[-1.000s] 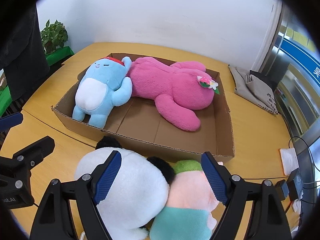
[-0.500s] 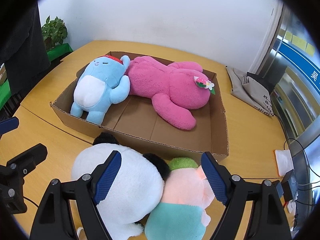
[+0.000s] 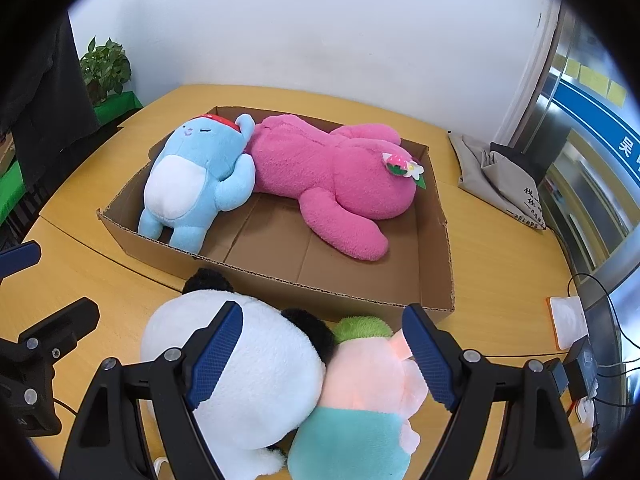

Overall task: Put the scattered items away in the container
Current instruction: 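Move both tools back toward the white panda on the table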

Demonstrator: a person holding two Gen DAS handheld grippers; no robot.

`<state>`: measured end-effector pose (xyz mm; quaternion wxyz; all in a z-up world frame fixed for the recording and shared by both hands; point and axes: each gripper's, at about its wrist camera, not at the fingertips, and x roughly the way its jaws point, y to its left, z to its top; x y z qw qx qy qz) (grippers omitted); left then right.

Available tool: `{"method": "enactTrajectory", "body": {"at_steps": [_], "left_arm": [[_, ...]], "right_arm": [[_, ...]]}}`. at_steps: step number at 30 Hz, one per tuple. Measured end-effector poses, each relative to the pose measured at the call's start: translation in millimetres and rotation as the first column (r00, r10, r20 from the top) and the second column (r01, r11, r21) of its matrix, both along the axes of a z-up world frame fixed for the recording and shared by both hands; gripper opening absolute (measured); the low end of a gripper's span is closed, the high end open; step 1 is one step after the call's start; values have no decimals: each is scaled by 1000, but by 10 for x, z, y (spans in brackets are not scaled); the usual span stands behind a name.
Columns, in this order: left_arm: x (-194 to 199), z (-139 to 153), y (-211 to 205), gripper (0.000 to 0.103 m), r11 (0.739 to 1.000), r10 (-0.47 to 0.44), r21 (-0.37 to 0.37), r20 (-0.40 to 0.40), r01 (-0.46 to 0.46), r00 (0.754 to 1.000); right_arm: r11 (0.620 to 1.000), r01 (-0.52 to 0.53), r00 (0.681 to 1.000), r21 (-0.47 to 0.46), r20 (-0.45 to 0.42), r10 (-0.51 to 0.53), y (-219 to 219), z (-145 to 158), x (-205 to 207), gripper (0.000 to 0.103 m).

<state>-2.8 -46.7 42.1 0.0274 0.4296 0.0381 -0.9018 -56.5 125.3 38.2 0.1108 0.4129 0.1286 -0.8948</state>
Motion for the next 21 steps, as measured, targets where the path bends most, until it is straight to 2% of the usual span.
{"method": "enactTrajectory", "body": {"at_steps": [21], "left_arm": [[-35,-32,22,102,999,-19,32,5,19,1000]], "right_arm": [[999,31,1000,-24,7,-30,116,-52,-26,82]]}}
